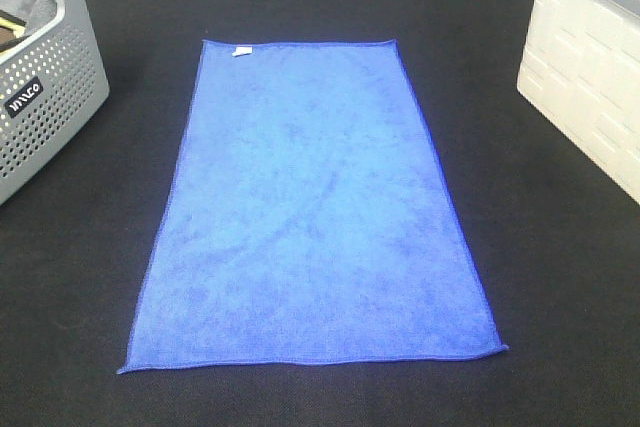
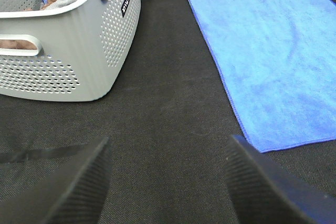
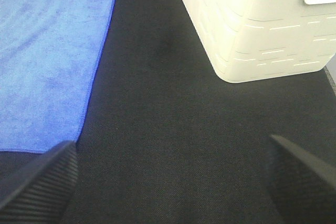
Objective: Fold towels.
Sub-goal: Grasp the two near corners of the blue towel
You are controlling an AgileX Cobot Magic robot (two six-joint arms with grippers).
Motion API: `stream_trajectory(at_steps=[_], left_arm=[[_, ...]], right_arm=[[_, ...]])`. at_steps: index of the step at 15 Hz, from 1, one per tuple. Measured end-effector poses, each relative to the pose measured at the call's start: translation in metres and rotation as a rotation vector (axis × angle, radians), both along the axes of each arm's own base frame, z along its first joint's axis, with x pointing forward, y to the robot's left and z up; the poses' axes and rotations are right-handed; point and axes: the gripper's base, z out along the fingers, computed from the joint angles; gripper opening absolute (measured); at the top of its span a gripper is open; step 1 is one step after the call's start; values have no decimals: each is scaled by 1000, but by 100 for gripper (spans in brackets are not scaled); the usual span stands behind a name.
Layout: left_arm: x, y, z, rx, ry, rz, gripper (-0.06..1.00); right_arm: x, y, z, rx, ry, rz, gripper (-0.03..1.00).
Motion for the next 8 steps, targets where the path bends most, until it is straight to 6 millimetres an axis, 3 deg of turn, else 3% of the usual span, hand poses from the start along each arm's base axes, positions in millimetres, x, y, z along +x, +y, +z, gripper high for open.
stream_trajectory(at_steps=[5,8], left_arm=[[5,0,12,-41,-70,22,61],[36,-3,20,-145,-20,43,61]], right_arm=[[5,-2,3,-17,3,-12,89],[36,-1,16,30,34,-39,89]])
